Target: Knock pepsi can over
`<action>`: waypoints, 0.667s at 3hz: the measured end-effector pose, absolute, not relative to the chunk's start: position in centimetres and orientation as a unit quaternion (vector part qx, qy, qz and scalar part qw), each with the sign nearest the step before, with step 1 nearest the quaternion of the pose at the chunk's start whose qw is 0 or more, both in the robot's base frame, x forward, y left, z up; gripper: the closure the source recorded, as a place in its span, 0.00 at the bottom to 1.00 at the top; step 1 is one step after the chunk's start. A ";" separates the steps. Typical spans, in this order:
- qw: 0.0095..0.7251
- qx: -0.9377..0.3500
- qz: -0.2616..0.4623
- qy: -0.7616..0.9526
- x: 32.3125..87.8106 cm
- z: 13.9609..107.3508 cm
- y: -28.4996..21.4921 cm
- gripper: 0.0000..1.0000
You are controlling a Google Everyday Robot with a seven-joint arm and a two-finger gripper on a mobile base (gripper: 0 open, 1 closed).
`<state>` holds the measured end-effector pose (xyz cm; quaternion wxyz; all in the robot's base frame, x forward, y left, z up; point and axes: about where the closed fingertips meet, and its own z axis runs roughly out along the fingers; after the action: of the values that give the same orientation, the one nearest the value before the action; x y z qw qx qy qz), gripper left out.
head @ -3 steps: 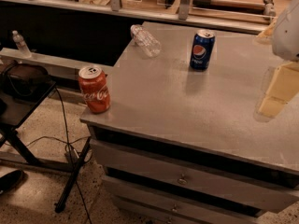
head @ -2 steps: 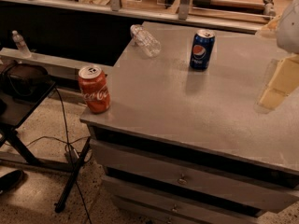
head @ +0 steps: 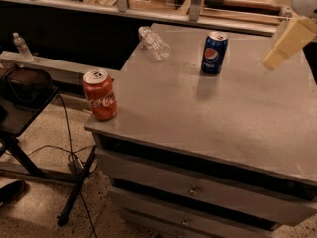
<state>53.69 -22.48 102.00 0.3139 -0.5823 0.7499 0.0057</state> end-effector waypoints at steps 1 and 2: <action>0.377 -0.561 0.030 0.737 58.0 103.8 -22.2 0.00; 0.441 -0.522 0.084 0.725 62.9 103.7 -21.1 0.00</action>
Offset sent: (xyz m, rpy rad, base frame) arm 0.1354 0.0181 0.0180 0.4853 -0.1477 -0.0303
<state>62.87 -21.14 103.74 0.4406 -0.5222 0.7253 0.0840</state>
